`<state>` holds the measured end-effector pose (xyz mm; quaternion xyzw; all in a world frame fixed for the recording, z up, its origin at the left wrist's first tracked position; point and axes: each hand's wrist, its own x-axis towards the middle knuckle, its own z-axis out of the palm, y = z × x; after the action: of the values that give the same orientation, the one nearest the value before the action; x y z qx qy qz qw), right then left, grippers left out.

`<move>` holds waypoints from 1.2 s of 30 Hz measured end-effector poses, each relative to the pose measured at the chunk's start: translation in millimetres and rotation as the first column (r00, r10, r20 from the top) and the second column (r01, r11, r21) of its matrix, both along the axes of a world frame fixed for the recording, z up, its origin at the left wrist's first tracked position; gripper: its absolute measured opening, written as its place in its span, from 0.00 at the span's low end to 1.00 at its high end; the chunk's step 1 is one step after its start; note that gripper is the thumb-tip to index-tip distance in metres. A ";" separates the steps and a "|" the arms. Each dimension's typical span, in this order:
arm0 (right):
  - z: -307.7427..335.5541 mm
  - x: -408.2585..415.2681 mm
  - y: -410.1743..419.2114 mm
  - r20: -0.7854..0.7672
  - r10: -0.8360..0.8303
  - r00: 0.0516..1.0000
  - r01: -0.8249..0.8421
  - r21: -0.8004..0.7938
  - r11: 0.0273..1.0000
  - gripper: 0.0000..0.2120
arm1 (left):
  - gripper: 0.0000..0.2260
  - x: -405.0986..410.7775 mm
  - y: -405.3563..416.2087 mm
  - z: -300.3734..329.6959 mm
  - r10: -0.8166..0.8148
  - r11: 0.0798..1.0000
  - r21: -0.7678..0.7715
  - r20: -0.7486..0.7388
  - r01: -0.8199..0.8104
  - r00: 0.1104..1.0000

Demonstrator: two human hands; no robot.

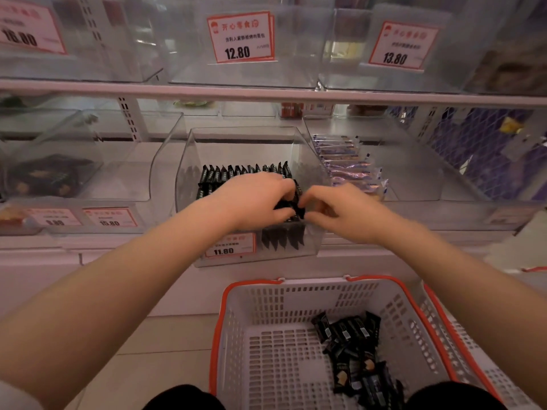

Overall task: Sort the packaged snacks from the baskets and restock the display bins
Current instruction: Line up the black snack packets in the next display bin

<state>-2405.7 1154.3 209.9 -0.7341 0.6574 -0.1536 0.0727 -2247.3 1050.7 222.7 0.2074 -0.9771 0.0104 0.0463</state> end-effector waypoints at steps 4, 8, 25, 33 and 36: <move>-42.0 -22.4 50.0 0.192 -0.122 0.974 0.118 0.032 0.993 0.04 | 0.08 -7.8 46.0 -18.7 -0.161 0.987 0.004 -0.092 0.162 0.983; -92.9 -50.4 81.6 0.312 -0.328 0.892 0.251 0.261 0.932 0.03 | 0.11 -30.0 71.1 -81.3 -0.164 0.983 0.122 0.229 0.139 0.959; -312.9 -123.1 170.4 0.063 -0.459 0.886 0.248 0.772 0.585 0.08 | 0.11 -89.5 159.8 -342.0 -0.136 0.743 0.600 0.569 -0.296 0.811; -410.4 -123.3 161.3 -0.008 -0.492 0.870 0.307 0.791 0.530 0.19 | 0.10 -97.1 183.7 -420.5 -0.066 0.608 0.636 0.637 -0.475 0.768; -429.2 -128.4 160.7 -0.068 -0.415 0.907 0.300 0.796 0.525 0.22 | 0.12 -104.7 186.7 -439.1 -0.016 0.576 0.648 0.619 -0.499 0.785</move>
<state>-2534.1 1315.1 -219.2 -0.4624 0.7862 0.0941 0.3990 -2351.9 1237.3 -216.4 0.3317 -0.8067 -0.3508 -0.3408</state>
